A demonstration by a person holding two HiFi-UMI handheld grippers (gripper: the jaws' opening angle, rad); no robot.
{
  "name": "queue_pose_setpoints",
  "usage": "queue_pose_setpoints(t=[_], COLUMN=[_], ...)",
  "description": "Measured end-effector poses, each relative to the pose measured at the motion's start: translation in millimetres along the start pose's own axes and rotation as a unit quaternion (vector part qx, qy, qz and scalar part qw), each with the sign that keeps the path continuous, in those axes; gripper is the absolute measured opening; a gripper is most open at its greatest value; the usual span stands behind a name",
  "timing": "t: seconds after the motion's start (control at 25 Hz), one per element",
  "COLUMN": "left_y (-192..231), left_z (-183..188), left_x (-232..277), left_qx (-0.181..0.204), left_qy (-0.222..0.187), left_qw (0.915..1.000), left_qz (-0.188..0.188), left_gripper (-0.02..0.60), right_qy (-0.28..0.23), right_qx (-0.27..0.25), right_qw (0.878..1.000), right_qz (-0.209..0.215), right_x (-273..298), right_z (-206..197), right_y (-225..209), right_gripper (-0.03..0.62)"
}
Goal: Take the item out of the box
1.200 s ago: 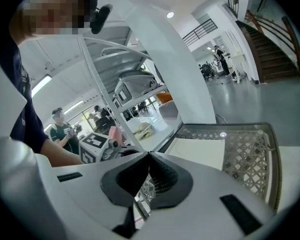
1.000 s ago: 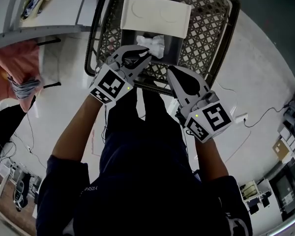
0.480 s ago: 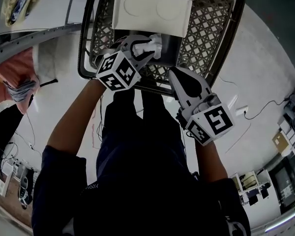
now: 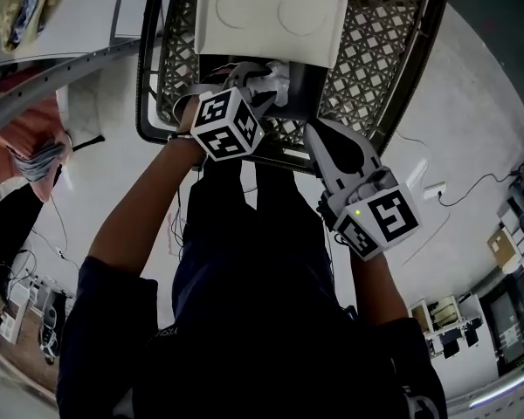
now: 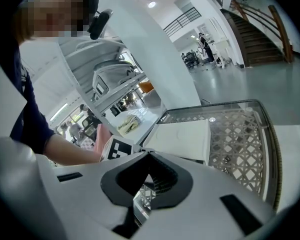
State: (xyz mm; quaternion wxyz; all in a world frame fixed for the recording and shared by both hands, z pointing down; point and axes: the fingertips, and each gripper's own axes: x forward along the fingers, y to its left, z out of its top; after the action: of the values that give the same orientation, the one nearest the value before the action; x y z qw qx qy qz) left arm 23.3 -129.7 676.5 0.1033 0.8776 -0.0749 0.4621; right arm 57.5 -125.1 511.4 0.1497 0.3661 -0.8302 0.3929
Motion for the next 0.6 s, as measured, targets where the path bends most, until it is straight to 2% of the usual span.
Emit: queue_pose_setpoints(t=[0.32,0.6], left_y=[1,1], left_z=[-9,-11], left_x=[13,13], left_qx=[0.026,0.029], left_qy=[0.038,0.058], left_qw=[0.9987,0.9976], left_qz=[0.021,0.025], left_gripper=[0.140,0.055], right_qy=[-0.003,-0.011], right_qx=[0.007,0.005], right_qw=[1.000,1.000], right_qz=[-0.008,-0.010], right_x=[1,-1], right_z=[0,4], right_y=[-5,-1], right_gripper=[0.021,0.021])
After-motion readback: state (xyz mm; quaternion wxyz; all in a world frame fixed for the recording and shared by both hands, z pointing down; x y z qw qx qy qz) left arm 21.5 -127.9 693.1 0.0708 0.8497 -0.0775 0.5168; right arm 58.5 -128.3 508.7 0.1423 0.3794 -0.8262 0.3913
